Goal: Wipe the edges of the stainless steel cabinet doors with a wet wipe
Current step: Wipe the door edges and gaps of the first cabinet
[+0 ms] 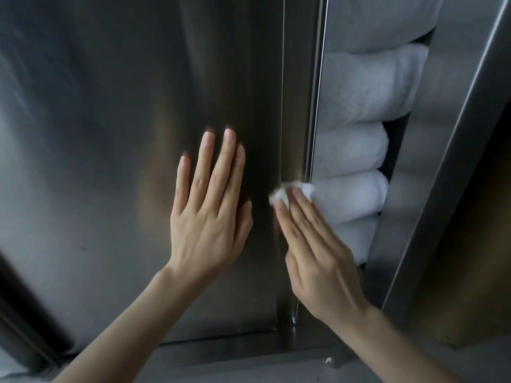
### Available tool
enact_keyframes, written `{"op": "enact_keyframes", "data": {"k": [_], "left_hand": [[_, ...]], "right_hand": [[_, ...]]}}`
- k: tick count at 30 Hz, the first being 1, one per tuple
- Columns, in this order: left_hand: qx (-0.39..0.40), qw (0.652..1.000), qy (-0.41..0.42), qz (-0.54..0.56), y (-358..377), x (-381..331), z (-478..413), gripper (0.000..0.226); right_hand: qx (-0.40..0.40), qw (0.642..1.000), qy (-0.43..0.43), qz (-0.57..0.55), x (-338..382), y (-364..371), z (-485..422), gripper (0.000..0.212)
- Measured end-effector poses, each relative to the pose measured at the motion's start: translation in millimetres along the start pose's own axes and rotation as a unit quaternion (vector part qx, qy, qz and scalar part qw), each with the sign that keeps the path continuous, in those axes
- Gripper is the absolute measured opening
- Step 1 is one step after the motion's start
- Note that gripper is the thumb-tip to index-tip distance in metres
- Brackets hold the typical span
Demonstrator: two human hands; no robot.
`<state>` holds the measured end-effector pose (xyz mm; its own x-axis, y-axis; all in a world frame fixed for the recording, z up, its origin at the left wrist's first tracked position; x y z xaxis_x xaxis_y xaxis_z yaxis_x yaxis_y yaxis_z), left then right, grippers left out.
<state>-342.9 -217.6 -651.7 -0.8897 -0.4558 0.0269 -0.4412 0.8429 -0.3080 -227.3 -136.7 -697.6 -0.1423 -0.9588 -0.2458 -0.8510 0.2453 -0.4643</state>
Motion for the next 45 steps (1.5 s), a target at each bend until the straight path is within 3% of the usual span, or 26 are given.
{"op": "enact_keyframes", "data": {"k": [4,10,18,25,33,39,45], "left_hand": [[0.049,0.998,0.044,-0.016,6,5,32,0.066],[0.093,0.993,0.071,-0.024,14,8,75,0.066],[0.084,0.996,0.029,-0.018,20,0,79,0.066],[0.102,0.994,0.017,-0.033,16,-2,79,0.067],[0.145,0.987,0.059,-0.026,22,0,114,0.063],[0.187,0.975,0.115,-0.040,31,1,163,0.070],[0.194,0.976,0.094,-0.033,34,-2,167,0.067]], "right_hand": [[-0.018,1.000,0.010,0.000,3,8,9,0.047],[0.150,0.988,-0.032,0.030,37,37,94,0.048],[0.018,0.999,0.030,-0.024,16,24,45,0.051],[0.141,0.989,-0.052,-0.007,38,47,126,0.044],[0.066,0.997,0.009,-0.040,28,42,105,0.041],[0.188,0.981,-0.019,-0.033,52,68,169,0.047],[0.217,0.973,-0.009,-0.079,52,68,174,0.050]]}}
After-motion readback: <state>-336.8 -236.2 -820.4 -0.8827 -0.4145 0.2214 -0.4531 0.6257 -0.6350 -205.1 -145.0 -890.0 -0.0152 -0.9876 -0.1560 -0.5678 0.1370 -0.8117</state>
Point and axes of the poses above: each hand's wrist, its own z-axis away from the middle knuckle, its own y-axis out of the palm, x = y × z, the point moved 5 cm from there along -z, towards the middle knuckle, and after that the axes turned 13 degrees about -y, right-handed, at the moved point
